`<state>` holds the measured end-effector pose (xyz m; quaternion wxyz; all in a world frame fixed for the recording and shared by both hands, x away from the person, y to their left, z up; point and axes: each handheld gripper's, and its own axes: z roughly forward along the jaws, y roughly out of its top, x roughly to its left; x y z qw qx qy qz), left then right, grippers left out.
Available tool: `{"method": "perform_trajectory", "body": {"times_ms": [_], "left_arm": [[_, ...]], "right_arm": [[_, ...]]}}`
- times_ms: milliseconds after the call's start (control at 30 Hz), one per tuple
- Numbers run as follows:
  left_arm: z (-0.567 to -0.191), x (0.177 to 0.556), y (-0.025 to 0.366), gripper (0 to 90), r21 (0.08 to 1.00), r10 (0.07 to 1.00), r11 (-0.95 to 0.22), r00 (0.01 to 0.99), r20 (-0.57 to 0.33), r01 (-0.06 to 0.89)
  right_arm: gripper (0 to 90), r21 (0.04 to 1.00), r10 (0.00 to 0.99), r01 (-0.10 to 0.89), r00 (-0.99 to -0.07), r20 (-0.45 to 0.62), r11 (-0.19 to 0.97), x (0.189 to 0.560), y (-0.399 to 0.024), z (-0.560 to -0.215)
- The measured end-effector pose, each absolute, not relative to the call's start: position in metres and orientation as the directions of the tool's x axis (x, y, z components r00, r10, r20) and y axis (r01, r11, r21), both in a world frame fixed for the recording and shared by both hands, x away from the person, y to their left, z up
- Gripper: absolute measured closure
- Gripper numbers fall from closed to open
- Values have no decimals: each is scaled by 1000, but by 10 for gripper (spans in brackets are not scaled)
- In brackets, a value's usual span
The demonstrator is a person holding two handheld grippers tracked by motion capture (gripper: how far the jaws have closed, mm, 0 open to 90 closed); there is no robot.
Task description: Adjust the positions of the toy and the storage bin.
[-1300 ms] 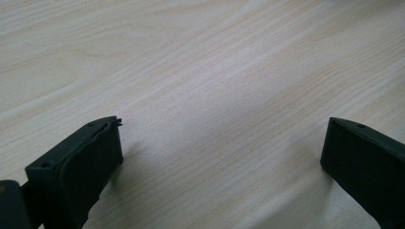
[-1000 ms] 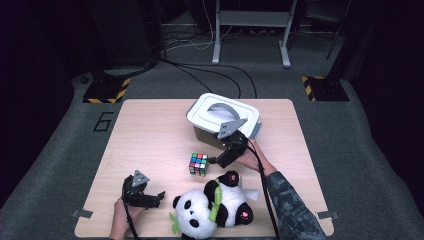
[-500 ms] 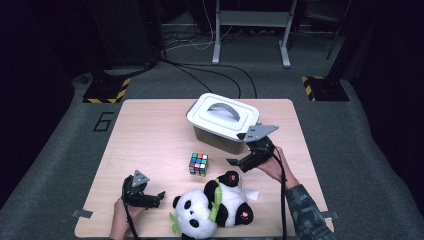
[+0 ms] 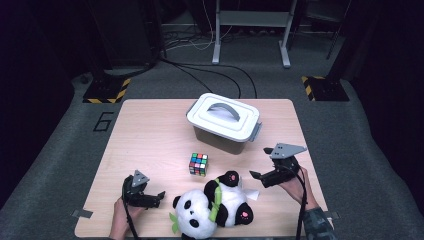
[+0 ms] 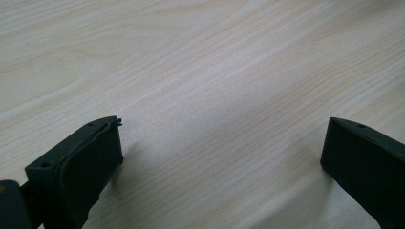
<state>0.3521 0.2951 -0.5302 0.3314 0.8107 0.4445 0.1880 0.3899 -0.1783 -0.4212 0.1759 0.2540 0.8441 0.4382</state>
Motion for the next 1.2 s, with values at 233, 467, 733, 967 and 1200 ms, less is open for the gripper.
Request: {"method": "perform_trajectory", "body": {"times_ms": [233, 467, 733, 967, 1200], "left_arm": [[-531, 353, 295, 0, 711, 845, -378, 535, 3, 593], [-531, 356, 295, 0, 710, 831, -397, 556, 9, 581], [-525, 364, 293, 0, 698, 831, -385, 555, -21, 604], [-507, 375, 283, 0, 754, 794, -369, 606, -48, 544], [-501, 395, 268, 0, 780, 711, -423, 703, -30, 461]], "right_arm": [[39, 820, 653, 350, -757, -37, 453, 384, -197, -450], [36, 794, 710, 430, -704, -4, 430, 387, -203, -483], [31, 763, 775, 512, -632, 22, 395, 395, -209, -511], [32, 754, 802, 535, -597, 18, 382, 397, -210, -520], [34, 746, 806, 542, -592, 12, 386, 398, -211, -526]]}}
